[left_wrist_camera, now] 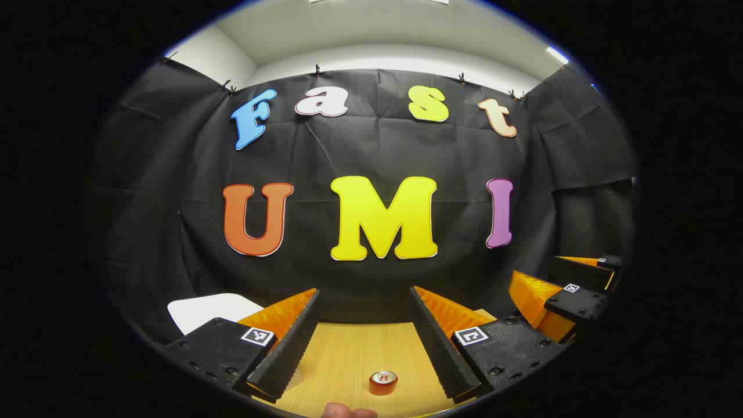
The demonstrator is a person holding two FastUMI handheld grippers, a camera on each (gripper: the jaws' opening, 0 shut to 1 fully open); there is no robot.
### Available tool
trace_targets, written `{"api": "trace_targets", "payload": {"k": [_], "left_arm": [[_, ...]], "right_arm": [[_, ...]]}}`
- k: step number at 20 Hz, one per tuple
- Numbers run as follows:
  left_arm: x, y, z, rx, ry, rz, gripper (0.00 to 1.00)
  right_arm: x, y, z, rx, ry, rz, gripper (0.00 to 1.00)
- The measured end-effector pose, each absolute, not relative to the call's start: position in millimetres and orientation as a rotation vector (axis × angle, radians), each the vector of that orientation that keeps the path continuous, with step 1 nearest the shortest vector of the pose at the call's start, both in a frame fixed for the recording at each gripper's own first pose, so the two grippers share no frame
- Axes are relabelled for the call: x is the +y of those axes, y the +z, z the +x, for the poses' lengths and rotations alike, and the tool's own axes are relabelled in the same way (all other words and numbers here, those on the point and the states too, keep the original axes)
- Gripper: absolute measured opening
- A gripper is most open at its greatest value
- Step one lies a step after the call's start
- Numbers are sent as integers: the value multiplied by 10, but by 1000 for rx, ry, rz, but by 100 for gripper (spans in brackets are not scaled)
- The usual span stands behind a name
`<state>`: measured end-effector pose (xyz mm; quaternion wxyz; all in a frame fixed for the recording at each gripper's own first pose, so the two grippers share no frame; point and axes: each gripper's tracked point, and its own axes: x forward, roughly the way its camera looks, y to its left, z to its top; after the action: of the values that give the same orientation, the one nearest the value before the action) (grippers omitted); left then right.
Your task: Press the lid of the desktop garbage bin to open it, pick up the crumpled paper on the desktop and throw it into the bin, then pick up the pop can on the desktop and drop it into the bin, and finally close the garbage bin lid.
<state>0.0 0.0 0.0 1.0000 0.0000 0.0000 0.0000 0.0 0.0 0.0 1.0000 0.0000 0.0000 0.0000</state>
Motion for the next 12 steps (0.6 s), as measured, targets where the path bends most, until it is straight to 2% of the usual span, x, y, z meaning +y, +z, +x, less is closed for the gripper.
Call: {"api": "trace_targets", "payload": {"k": [12], "left_arm": [[8, -25, 55, 5, 1, -2, 97]], "right_arm": [[-75, -11, 41, -5, -27, 13, 94]]}}
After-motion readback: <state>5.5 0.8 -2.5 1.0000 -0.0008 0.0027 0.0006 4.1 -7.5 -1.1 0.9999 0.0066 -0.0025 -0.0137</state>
